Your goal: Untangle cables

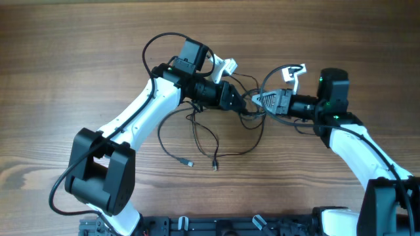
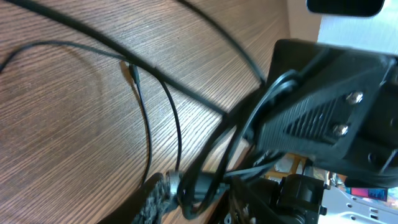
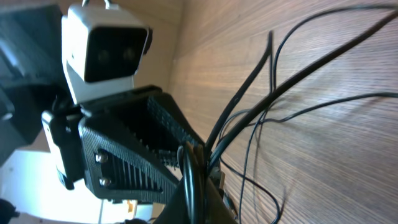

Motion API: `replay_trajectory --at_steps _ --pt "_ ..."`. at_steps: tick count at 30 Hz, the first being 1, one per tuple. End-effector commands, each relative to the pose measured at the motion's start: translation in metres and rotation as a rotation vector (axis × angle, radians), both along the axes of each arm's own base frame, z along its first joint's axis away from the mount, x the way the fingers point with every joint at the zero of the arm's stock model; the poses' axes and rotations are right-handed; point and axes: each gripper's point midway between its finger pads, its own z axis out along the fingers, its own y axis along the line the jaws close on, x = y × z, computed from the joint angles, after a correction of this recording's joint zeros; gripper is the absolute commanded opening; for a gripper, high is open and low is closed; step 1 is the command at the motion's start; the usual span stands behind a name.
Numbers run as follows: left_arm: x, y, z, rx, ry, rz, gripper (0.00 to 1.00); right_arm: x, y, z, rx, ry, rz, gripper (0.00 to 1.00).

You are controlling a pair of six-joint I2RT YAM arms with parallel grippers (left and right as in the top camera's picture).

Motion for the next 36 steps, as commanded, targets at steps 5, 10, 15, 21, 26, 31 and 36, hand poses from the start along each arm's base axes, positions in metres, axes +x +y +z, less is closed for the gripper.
replay_trajectory --at_steps 5,10,15,21,26,31,36 --pt "0.0 -0.002 -0.006 0.017 -0.011 -0.006 0.35 -0.001 0.001 0.007 0.034 0.013 0.02 0.09" --pt "0.005 -0.005 -0.002 0.0 -0.043 -0.006 0.26 -0.009 0.005 0.013 0.072 0.014 0.07 0.09" --pt "0.016 0.005 -0.015 0.094 -0.031 0.083 0.04 -0.001 0.001 0.008 0.035 0.007 0.024 0.4" --pt "0.034 0.039 -0.037 0.267 0.033 0.285 0.04 0.022 -0.014 -0.011 -0.082 0.015 -0.133 0.93" --pt "0.039 0.042 -0.037 0.27 0.037 0.313 0.04 0.017 -0.012 -0.017 -0.088 0.054 -0.125 0.62" --pt "0.039 0.038 -0.031 0.238 0.035 0.302 0.04 0.016 -0.033 -0.062 -0.286 0.202 -0.279 0.73" --pt "0.044 0.037 0.016 0.106 -0.035 0.298 0.04 0.008 -0.04 -0.076 -0.358 0.224 -0.278 0.66"
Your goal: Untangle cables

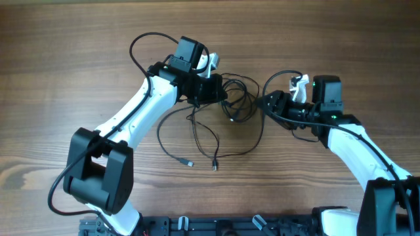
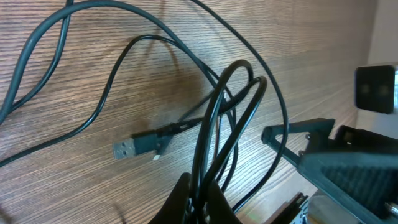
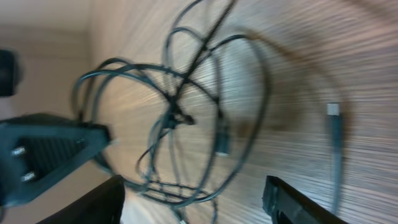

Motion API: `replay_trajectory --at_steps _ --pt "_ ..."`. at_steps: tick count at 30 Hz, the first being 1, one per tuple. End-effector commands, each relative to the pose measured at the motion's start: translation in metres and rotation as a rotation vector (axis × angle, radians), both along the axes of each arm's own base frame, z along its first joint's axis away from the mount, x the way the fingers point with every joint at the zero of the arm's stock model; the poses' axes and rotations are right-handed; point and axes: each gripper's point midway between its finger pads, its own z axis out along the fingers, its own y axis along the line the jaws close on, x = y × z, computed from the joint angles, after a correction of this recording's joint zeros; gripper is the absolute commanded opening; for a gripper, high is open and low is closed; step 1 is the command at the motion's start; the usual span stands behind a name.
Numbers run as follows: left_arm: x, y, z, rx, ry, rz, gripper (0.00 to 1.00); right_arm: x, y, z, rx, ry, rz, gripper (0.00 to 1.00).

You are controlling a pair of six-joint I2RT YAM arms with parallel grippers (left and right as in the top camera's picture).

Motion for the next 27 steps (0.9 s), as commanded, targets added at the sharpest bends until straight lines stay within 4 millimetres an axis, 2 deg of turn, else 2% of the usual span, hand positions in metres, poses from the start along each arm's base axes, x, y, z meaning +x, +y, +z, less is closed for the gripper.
replay_trajectory --at_steps 1,3,5,7,8,9,10,11,16,17,19,22,24,27 --pt "0.007 -0.002 0.064 -0.161 -0.124 -0.014 0.04 0.006 -0.01 -0.009 -0.1 -0.037 -0.004 0.61" --pt "0.011 -0.002 0.11 -0.259 -0.246 -0.035 0.04 0.004 -0.013 -0.012 -0.117 -0.024 -0.01 0.5" --pt "0.015 0.007 0.151 -0.31 -0.38 -0.03 0.04 0.003 -0.017 -0.016 -0.142 -0.01 -0.026 0.5" --pt "0.024 0.021 0.178 -0.296 -0.495 0.024 0.06 0.003 -0.021 -0.02 -0.163 0.002 -0.04 0.54" --pt "0.031 0.035 0.186 -0.247 -0.544 0.088 0.11 0.002 -0.023 -0.022 -0.179 0.013 -0.051 0.6" --pt "0.034 0.043 0.187 -0.211 -0.56 0.128 0.28 0.002 -0.025 -0.024 -0.19 0.018 -0.058 0.66" --pt "0.033 0.047 0.186 -0.189 -0.557 0.146 0.63 0.001 -0.026 -0.024 -0.191 0.021 -0.058 0.69" --pt "0.032 0.05 0.182 -0.17 -0.546 0.158 0.77 0.001 -0.026 -0.024 -0.193 0.021 -0.059 0.72" --pt "0.026 0.074 0.142 -0.005 -0.419 0.239 0.89 0.001 -0.026 -0.025 -0.193 0.025 -0.059 0.79" --pt "0.024 0.078 0.137 0.021 -0.402 0.249 0.97 0.001 -0.026 -0.025 -0.193 0.024 -0.059 0.8" --pt "0.021 0.082 0.131 0.047 -0.38 0.257 1.0 -0.002 -0.024 -0.025 -0.185 0.028 -0.046 0.82" --pt "0.019 0.094 0.12 0.118 -0.354 0.29 1.0 -0.001 -0.016 -0.017 -0.205 -0.096 0.083 0.99" --pt "0.021 0.114 0.111 0.211 -0.334 0.383 1.0 0.001 -0.015 -0.012 -0.207 -0.134 0.105 0.99" --pt "0.023 0.162 0.1 0.375 -0.278 0.677 1.0 0.007 -0.006 0.01 -0.175 -0.228 0.164 0.99"
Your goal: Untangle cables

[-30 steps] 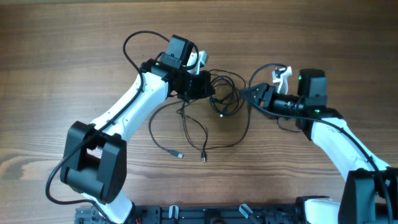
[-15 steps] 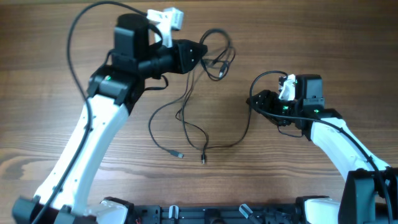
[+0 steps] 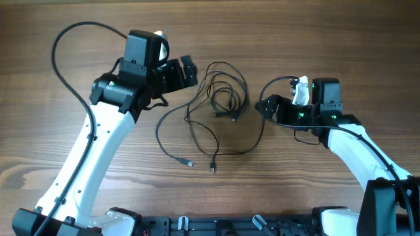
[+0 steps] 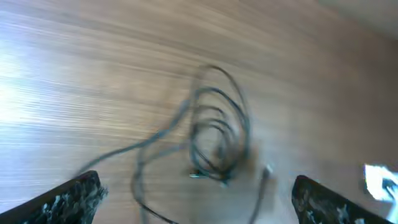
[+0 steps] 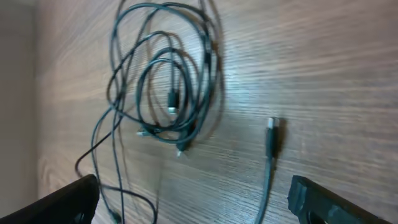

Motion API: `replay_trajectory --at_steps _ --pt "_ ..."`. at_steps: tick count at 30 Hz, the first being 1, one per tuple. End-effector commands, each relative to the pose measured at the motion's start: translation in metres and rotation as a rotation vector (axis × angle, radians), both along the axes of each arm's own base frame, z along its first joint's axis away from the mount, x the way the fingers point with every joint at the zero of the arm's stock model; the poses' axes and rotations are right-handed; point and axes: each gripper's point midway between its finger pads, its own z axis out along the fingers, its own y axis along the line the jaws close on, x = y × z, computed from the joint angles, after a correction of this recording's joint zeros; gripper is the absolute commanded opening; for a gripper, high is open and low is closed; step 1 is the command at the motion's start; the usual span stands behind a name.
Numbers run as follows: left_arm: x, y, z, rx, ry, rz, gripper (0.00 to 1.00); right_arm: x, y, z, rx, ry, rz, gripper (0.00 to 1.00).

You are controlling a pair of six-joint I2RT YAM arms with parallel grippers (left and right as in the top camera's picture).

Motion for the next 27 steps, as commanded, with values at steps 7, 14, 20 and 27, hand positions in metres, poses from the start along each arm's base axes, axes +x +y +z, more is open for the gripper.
replay_trajectory --at_steps 7,14,20,27 --pt "0.008 0.091 -0.005 0.245 -0.03 0.525 1.0 0.042 0.028 0.094 -0.006 -0.239 0.106 0.89" --pt "0.012 0.128 -0.002 0.27 -0.035 0.63 1.0 0.045 0.077 0.081 -0.283 -0.409 0.268 0.8" --pt "0.01 0.141 -0.005 0.256 -0.013 0.657 1.0 0.048 0.129 0.026 -0.425 -0.439 0.401 0.79" --pt "0.005 0.133 -0.011 0.23 0.029 0.624 1.0 0.066 0.157 -0.017 -0.521 -0.416 0.481 0.63"
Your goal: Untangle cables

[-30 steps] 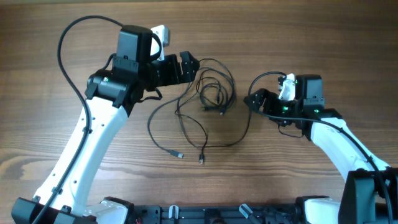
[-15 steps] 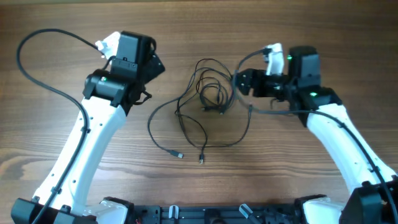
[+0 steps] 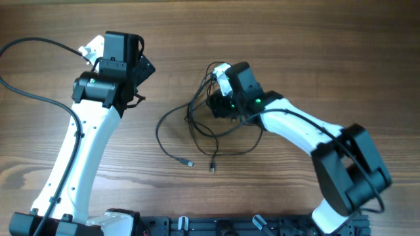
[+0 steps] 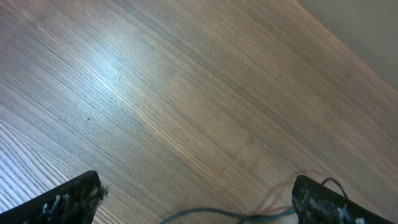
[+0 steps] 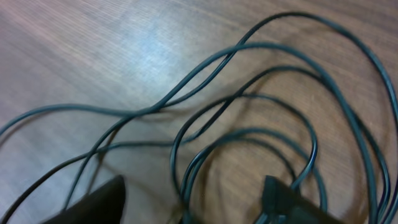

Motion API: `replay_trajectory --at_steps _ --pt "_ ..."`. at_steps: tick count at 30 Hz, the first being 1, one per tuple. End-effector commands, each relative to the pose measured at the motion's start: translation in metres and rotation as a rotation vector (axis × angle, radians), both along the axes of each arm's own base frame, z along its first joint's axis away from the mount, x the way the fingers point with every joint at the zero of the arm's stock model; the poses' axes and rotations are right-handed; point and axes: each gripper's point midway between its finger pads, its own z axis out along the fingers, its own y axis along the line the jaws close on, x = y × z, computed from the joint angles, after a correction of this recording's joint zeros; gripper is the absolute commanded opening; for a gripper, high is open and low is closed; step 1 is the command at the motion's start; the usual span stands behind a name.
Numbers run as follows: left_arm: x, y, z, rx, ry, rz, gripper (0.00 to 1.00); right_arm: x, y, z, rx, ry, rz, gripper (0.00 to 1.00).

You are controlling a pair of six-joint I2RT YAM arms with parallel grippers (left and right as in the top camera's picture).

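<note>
A tangle of thin black cables [image 3: 195, 117] lies mid-table, with two loose plug ends [image 3: 190, 162] trailing toward the front. My right gripper [image 3: 218, 105] is down over the tangle's upper coils. In the right wrist view it [image 5: 193, 196] stands open, with several cable loops [image 5: 249, 134] lying between and below its fingers [image 5: 283, 200]. My left gripper [image 3: 142, 68] hangs well to the left of the tangle. Seen from the left wrist it [image 4: 196, 190] is open and holds nothing, and only one cable strand [image 4: 249, 216] shows at the bottom edge.
The wooden table [image 3: 341, 46] carries only the cables. The left arm's own thick black lead [image 3: 36, 40] arcs over the far left corner. The right arm's white links [image 3: 295, 128] stretch across the table's right half.
My right gripper has moved left from beside the tangle to directly over its coils, still open. My left gripper has moved further left, away from the cables.
At first both grippers were shut on the cable bundle, close together at mid-table. Then the right one was open and apart while the left still held loops. Then both were open with the tangle lying between them. Now the right is on the tangle.
</note>
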Motion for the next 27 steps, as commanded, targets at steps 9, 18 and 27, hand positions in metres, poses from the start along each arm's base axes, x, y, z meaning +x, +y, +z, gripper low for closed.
replay_trajectory --at_steps 9,18,27 --pt "-0.001 -0.015 -0.008 -0.09 0.028 -0.042 1.0 -0.005 0.012 -0.035 -0.088 0.04 0.046 0.27" --pt "-0.012 -0.056 -0.017 -0.282 0.101 -0.183 1.0 0.025 -0.011 0.155 0.156 -0.106 -0.134 0.04" --pt "-0.018 -0.1 -0.041 -0.288 0.19 -0.29 1.0 -0.029 -0.063 0.299 0.383 -0.316 -0.096 0.04"
